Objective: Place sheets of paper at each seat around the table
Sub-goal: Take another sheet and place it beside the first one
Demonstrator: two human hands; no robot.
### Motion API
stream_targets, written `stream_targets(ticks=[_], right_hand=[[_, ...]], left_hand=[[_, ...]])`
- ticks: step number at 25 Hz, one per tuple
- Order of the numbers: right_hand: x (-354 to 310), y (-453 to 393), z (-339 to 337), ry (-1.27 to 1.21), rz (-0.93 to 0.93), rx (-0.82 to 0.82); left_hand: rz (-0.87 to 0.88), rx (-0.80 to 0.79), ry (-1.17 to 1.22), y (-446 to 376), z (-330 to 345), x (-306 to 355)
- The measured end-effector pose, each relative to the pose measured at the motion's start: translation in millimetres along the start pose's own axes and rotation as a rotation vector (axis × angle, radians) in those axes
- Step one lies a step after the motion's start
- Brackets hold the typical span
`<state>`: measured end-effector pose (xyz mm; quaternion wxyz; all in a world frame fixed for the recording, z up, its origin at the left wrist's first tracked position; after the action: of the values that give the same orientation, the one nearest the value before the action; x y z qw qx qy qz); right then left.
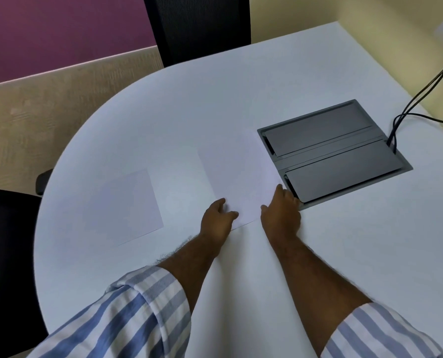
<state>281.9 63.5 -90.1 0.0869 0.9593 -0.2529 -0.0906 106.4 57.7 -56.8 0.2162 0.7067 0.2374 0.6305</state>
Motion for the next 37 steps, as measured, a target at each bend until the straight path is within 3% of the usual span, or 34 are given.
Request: stream_targets(ticks=[2, 4, 7, 14, 19, 22, 27, 30, 37], right_hand=[[-2.1, 2.1, -0.1, -0.021, 0.01, 0.016], [-4.4, 1.9, -2.5, -0.074, 0.032, 0.044], [-5.4, -5.2, -5.1, -0.359, 0.106, 0.019], [-2.4, -37.9, -28.9, -0.884, 0.309, -0.216], [0.5, -46.8, -40.0, -0.991, 0.252, -0.367], [5.8, -40.8, -55.7, -1.097, 0.193, -0.439], [24.4, -26.1, -69.6, -1.169, 0.143, -0.496], [31.9, -9.9, -75.9, -1.152, 0.083, -0.521], [47.0, 29.4, -80.5, -0.947, -0.04, -0.532]], left_hand=[[0.041, -0.04, -0.138, 0.0, 1.0, -0.4], [0.103, -0.119, -0.43, 0.1, 1.7, -2.0], [0.205, -0.233, -0.831, -1.0, -2.9, -8.9], [0.239, -0.259, -0.851, -7.9, -9.2, -10.9], [0.248, -0.177, -0.618, -8.6, -14.4, -8.3], [0.133, 0.04, -0.038, -1.8, -23.3, 1.1], [-0.128, 0.056, 0.707, 5.7, -30.2, 29.2], [-0.161, 0.017, 0.758, 6.6, -35.9, 36.3], [0.043, 0.044, 0.475, 35.0, -54.6, 41.4]])
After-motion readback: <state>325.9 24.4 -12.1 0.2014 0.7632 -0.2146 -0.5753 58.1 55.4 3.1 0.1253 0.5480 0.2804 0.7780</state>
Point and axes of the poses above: each hand's wrist, its own y-axis away from the middle knuckle, its own z-axis out of the palm, x = y × z, the point moved 2 cm from there along -y, towards the middle knuckle, and after that the axes turned 10 degrees about y, right-handed, at the moved point
